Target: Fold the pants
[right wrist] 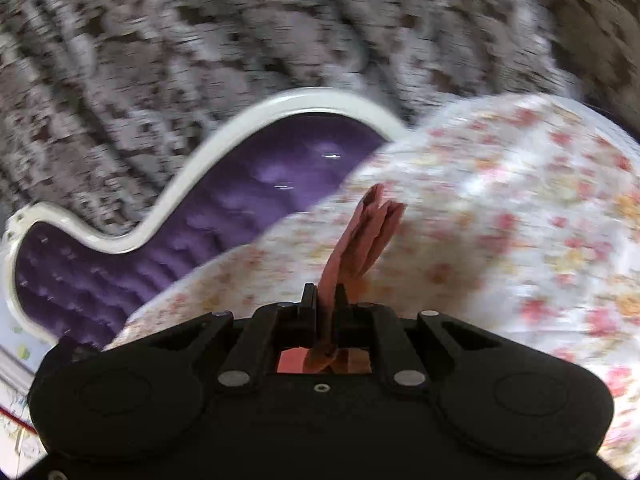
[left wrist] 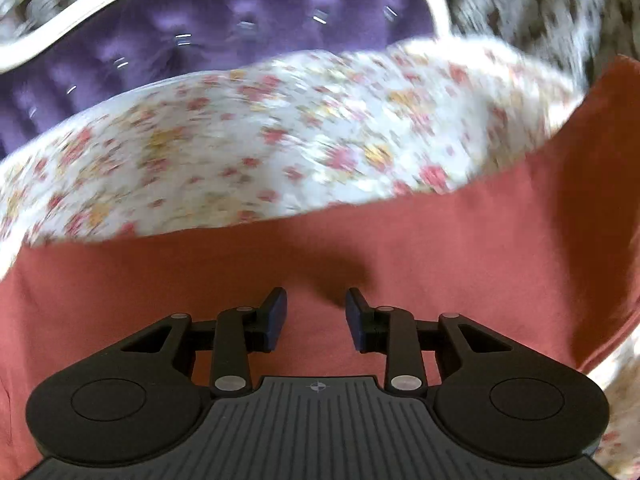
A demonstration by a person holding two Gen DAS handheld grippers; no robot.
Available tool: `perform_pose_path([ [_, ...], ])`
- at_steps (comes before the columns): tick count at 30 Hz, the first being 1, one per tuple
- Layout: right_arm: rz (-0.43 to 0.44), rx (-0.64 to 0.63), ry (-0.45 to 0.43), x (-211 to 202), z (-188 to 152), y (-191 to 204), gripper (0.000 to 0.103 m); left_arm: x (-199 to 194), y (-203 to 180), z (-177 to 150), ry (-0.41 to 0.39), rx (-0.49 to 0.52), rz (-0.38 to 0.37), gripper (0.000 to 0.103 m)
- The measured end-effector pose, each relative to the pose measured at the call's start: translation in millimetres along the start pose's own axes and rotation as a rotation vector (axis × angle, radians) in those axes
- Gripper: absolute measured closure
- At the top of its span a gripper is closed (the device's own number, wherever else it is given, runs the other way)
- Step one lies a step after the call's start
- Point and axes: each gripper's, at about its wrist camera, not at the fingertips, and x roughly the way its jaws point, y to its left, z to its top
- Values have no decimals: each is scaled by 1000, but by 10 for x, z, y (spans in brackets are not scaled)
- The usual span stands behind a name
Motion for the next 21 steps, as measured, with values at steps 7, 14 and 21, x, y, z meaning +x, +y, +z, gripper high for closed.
perform_pose_path([
  [7,181,-152,96,560,-368,1288,87,-530,1168,-291,-57,-144,118,71],
  [14,244,-285,294,1516,-1396,2047,87,-845,2132,-838,-45,-258,256,71],
  [21,205,-487,348,1813,-2164,2305,69,-912,2405,-1079,-20,-316,262,71],
])
